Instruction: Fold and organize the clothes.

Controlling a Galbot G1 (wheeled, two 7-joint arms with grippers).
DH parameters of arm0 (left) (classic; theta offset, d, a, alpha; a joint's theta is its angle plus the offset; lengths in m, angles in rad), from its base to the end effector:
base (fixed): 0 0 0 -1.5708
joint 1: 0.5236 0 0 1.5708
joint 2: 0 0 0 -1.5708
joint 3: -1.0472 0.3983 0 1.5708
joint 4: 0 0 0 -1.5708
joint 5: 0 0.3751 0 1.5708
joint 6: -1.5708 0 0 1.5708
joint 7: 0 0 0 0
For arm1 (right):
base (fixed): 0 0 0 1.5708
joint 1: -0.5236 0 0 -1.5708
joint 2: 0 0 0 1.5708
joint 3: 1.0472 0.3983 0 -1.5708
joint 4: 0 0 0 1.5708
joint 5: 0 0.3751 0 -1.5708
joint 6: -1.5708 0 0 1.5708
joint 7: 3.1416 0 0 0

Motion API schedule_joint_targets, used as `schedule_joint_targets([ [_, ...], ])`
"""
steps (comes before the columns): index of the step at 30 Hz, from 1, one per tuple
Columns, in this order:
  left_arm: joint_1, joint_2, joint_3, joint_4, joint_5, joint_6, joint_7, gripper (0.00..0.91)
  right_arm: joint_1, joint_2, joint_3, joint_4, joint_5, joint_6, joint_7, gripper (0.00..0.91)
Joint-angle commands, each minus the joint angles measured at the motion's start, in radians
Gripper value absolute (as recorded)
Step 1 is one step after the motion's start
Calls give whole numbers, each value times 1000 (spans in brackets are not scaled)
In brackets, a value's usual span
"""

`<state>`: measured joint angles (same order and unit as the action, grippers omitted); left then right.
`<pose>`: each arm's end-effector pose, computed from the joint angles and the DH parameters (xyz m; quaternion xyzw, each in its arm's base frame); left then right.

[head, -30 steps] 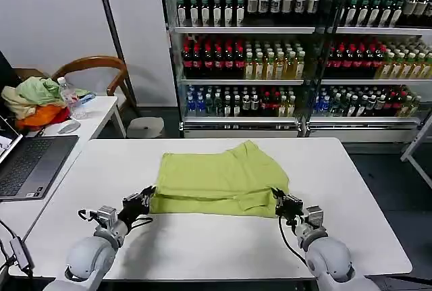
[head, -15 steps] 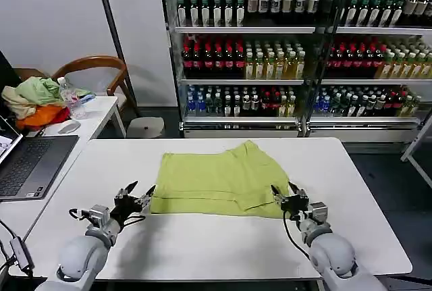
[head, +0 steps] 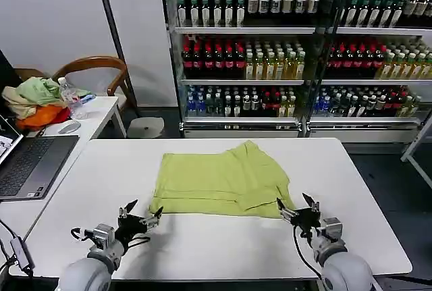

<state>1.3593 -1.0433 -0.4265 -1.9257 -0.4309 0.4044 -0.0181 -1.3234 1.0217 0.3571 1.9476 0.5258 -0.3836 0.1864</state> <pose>0.2568 0.1054 -0.3442 -0.1130 -0.9682 -0.0465 0.2182 0.2622 -0.0865 -0.3364 0.0752 -0.9758 0.0238 0.2037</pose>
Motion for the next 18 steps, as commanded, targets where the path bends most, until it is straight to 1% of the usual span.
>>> schedule_joint_targets([
  [1,-47,-19,35,54,-14,47,-63,615,-39,-3,8,-14,17,-10,17,0],
  [2,-53,-19,35,59,-16,47,-64,40,-36,-1,4,-16,26,-10,22,0],
  [3,-56,-18,34,63,-22,47,-62,40,-31,-1,1,-19,39,-9,24,0],
  [6,-65,-17,32,70,-33,50,-63,50,-15,1,-8,-35,42,-12,19,0],
  [11,-88,-20,47,91,-31,53,-57,40,17,7,-30,-72,58,-23,20,0],
  [18,-88,-20,56,97,-25,64,-39,50,20,13,-37,-75,64,-30,16,0],
])
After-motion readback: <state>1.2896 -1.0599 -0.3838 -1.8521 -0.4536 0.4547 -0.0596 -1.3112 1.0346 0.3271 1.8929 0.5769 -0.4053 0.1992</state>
